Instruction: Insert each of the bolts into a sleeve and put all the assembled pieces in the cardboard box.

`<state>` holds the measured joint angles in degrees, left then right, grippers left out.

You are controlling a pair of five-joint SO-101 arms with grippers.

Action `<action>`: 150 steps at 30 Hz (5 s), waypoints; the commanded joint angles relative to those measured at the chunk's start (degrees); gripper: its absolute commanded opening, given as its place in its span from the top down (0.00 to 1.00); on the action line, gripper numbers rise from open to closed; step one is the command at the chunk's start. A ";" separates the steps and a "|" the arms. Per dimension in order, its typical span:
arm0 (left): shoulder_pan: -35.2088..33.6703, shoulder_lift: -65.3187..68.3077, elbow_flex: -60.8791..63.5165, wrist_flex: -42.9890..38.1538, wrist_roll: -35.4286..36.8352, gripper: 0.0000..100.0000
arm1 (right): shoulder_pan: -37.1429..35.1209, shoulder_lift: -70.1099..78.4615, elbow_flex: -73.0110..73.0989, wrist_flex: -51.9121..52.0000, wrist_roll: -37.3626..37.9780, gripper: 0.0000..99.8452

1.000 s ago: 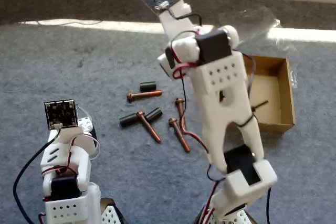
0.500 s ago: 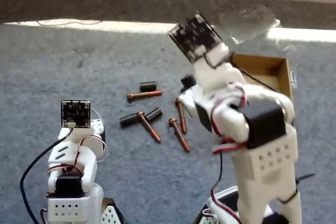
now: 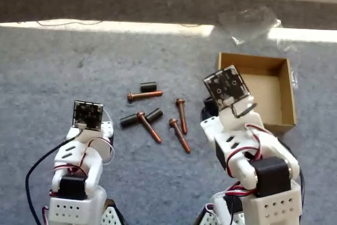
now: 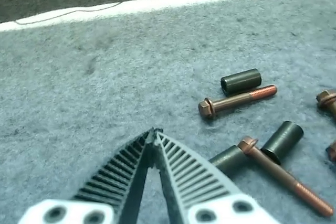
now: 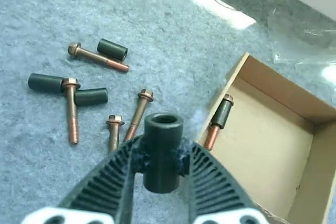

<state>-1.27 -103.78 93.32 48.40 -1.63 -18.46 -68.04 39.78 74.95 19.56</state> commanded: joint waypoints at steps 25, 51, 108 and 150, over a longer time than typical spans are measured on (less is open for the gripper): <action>4.70 -0.04 -12.97 4.31 -5.80 1.00 | 14.37 -27.91 36.09 -19.74 -9.85 1.00; 12.35 37.67 -32.48 5.98 0.09 1.00 | 14.37 -37.05 44.09 -20.53 -13.54 1.00; 21.41 108.18 -70.99 14.51 47.56 0.82 | 14.02 -37.05 45.49 -21.67 -13.19 1.00; 17.63 108.00 -72.04 20.66 52.75 0.82 | 14.02 -37.05 45.49 -21.93 -13.10 1.00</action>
<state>17.01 4.79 23.60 68.79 50.51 -4.66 -104.53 86.02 55.08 6.46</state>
